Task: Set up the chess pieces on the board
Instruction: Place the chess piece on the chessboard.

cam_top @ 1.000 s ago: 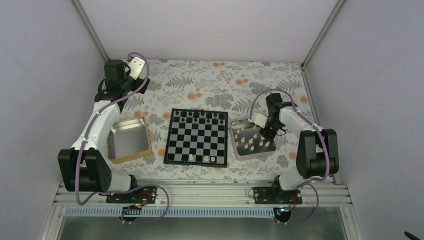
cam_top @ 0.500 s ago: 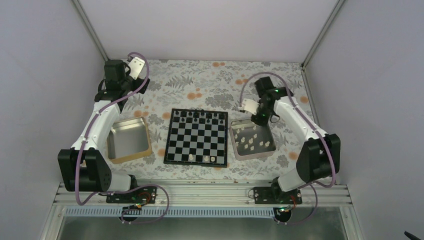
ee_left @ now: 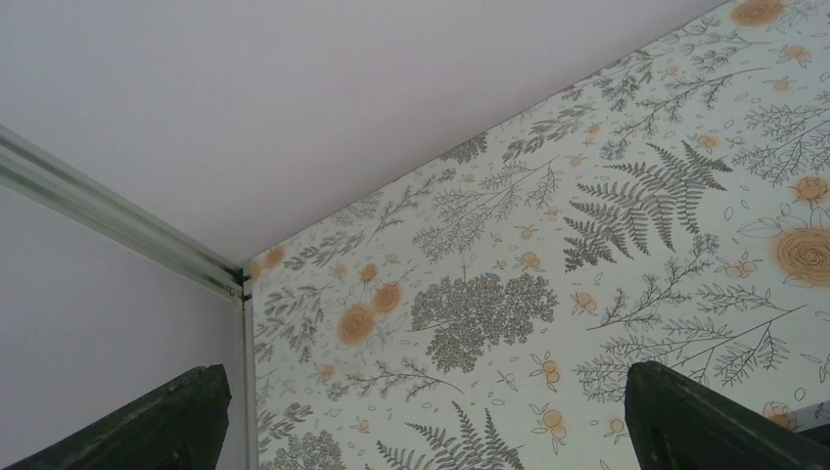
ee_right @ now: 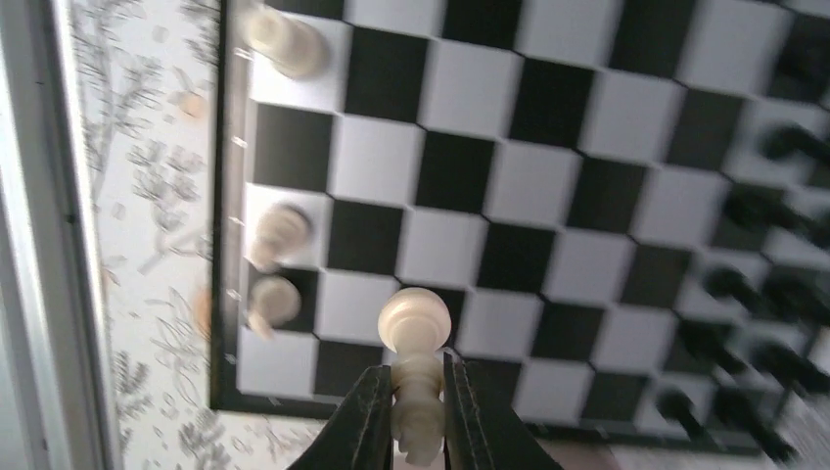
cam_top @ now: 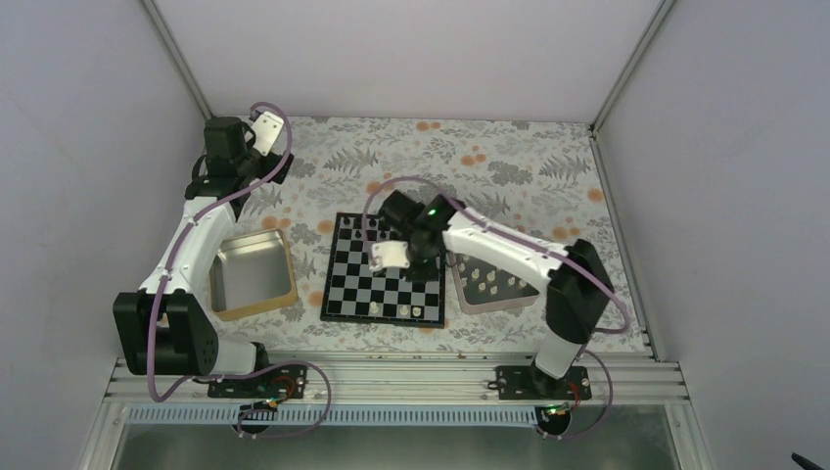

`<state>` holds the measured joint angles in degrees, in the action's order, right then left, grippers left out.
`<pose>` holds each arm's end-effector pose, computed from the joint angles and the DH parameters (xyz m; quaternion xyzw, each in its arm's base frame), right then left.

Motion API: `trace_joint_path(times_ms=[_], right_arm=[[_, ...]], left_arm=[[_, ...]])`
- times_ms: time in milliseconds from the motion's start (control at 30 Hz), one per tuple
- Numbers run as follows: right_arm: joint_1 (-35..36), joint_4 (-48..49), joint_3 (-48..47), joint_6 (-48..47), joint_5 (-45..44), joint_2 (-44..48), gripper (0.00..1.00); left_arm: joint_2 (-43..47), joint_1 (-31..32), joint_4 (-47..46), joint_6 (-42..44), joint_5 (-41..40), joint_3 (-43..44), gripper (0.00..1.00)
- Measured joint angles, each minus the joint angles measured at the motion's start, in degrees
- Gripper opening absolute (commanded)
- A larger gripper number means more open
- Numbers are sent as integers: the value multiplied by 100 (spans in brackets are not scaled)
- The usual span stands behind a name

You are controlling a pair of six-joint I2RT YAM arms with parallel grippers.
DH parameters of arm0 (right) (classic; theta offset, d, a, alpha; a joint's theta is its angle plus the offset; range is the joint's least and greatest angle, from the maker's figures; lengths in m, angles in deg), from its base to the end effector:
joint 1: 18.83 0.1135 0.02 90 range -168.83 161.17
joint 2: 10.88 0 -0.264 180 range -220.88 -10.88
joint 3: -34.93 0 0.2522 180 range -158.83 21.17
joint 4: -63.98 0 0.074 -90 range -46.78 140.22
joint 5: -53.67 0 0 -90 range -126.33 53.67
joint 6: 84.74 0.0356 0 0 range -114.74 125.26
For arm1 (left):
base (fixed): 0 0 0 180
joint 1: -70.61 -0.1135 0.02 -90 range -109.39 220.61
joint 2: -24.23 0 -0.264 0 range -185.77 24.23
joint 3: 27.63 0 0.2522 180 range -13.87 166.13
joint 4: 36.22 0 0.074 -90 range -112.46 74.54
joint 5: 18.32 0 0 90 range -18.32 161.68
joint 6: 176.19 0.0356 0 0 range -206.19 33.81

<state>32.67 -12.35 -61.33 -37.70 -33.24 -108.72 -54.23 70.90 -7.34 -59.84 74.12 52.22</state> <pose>0.2046 0.2603 0.2610 -0.7317 0.6730 0.0346 0.1030 0.3165 -0.0031 0.3277 0.2077 0.8291 0.0992 0.5095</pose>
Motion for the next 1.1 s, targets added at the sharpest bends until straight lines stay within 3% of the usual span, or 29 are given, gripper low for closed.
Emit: trace_joint_path(times_ms=[300,1100], right_arm=[[905,249,-2,107,254,-793,13],[1029,514,24,114,417,-1143,15]], left_arm=[[0,0,-2,0,-2,0,100],[0,-2,-2,0,61,-24,100]])
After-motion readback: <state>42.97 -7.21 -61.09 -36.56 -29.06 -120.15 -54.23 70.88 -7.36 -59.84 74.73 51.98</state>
